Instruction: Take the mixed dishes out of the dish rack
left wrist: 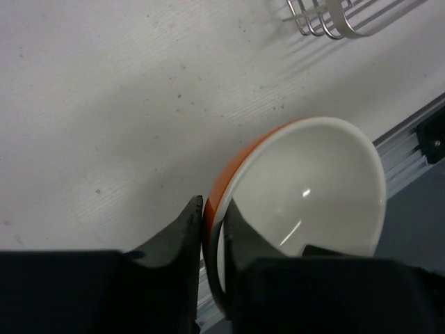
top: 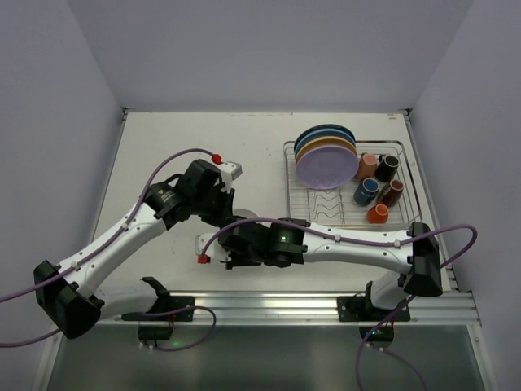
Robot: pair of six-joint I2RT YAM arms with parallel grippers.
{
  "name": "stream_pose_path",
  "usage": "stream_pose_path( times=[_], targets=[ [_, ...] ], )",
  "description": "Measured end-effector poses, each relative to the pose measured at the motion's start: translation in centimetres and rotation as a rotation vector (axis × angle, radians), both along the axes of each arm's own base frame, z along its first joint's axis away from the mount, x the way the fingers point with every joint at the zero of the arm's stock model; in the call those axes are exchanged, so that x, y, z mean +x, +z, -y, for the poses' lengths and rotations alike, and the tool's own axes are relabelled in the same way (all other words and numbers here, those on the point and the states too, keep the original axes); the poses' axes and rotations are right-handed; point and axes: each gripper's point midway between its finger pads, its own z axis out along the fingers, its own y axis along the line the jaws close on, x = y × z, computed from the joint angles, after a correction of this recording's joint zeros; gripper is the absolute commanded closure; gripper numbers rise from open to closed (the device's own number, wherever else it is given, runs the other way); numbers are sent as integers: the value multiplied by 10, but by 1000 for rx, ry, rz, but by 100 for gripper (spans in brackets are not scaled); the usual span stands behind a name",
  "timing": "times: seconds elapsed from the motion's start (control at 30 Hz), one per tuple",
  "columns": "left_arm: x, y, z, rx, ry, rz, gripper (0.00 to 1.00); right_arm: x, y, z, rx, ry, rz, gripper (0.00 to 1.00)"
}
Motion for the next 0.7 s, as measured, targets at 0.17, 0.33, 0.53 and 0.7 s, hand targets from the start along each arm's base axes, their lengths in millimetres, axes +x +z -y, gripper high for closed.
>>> stream_pose_path(
  times=[0.17,0.33,0.53,0.7],
  targets=[
    [7,-8,-6,70,25,22,100,3,-1,-3,8,5,16,100],
    [16,-5,-13,106,88,57,100,18,-8,-1,39,-50,39,2],
    [39,-5,-15,120,200,68,100,36,-7,25,149,-166,27,1],
    [92,-15,-56,81,432,23,100,31,37,53,371,-260,35,1]
  ],
)
